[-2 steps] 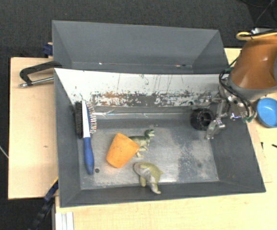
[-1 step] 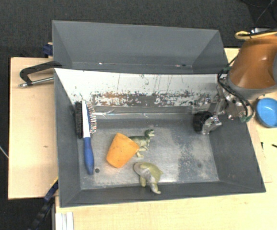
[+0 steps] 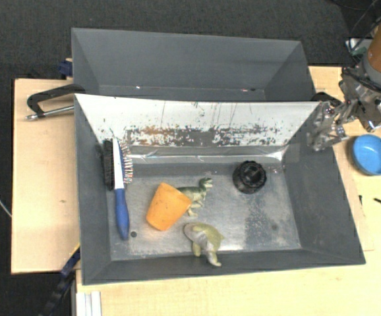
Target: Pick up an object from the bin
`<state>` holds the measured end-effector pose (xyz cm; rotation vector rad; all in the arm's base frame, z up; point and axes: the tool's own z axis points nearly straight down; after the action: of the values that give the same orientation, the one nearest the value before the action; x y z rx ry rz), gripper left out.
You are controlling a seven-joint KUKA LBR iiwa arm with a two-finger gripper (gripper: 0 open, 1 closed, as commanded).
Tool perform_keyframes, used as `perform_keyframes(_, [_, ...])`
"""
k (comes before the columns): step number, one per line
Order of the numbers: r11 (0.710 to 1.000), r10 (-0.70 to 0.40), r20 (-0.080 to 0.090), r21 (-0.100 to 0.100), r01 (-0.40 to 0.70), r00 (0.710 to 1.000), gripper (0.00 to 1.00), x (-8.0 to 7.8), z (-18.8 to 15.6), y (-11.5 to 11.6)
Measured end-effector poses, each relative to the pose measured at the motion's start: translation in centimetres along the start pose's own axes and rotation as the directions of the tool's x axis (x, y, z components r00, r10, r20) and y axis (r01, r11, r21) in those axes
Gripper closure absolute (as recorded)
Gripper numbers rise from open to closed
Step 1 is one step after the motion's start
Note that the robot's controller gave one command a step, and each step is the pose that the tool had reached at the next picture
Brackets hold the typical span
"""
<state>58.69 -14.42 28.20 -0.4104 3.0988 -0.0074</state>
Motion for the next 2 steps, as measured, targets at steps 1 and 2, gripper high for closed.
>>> perform_keyframes(1, [0.986, 0.168, -0.02, -0.008, -0.168, 0.986, 1.0, 0.77, 10.92, 2.23])
perform_keyframes(2, [0.986, 0.167, -0.013, -0.005, -0.168, 0.986, 0.0, 0.62, 10.53, 2.09])
